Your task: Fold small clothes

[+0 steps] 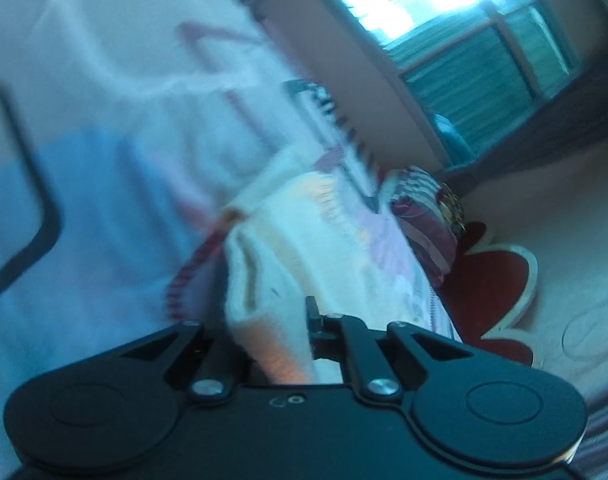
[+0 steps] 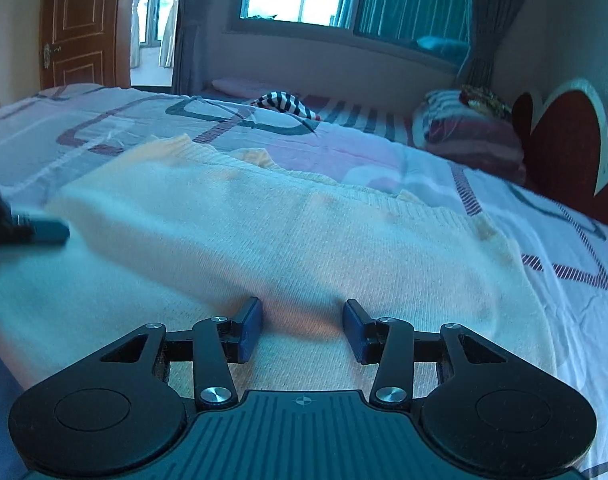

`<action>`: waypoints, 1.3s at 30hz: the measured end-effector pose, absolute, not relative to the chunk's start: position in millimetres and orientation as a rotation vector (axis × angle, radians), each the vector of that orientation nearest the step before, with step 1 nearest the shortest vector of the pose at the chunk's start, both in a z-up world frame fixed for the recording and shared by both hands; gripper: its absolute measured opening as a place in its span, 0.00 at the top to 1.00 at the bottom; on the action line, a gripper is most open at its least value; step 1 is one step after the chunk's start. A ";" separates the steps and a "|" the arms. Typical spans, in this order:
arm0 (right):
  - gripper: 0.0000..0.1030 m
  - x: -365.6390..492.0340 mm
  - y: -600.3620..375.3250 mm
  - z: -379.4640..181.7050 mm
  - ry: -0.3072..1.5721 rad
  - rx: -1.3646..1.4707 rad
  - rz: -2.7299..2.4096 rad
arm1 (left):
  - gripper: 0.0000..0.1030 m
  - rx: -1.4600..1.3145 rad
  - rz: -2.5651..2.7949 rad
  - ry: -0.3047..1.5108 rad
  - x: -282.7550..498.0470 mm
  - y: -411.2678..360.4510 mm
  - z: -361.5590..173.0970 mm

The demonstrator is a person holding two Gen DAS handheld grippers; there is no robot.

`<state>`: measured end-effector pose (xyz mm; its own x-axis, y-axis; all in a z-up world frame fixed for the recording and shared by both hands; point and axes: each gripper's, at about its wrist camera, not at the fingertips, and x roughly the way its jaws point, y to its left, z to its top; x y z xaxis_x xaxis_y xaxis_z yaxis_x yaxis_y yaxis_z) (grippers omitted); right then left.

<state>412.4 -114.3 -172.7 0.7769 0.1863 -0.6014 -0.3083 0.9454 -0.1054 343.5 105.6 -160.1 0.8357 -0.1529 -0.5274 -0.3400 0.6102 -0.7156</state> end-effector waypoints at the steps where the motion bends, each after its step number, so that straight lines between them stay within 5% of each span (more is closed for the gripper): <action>1: 0.57 411.3 -113.1 -174.8 0.616 -0.209 0.267 | 0.95 -0.880 0.097 0.580 346.3 100.1 -150.7; 11: 0.56 409.7 -183.7 -143.9 0.611 0.087 0.245 | 0.95 -0.439 -0.262 0.569 389.4 -29.6 -84.9; 20: 0.56 371.3 -304.0 -144.4 0.684 0.229 0.079 | 0.93 -0.245 -0.451 0.784 386.3 -132.3 -137.4; 23: 0.56 361.3 -327.6 -139.0 0.672 0.287 0.073 | 0.78 -0.237 -0.436 0.801 380.0 -134.4 -142.1; 27: 0.56 362.3 -346.8 -126.0 0.656 0.391 0.104 | 0.25 -0.225 -0.447 0.795 359.1 -127.9 -130.9; 39: 0.56 409.2 -327.6 -130.5 0.780 0.556 0.250 | 0.21 -0.333 -0.191 0.722 358.2 -46.4 -108.9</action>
<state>409.2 -327.6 -130.5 0.6914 0.4105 -0.5945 -0.0115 0.8290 0.5591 358.2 -46.4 -108.9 0.7362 -0.2837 -0.6144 0.0565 0.9305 -0.3620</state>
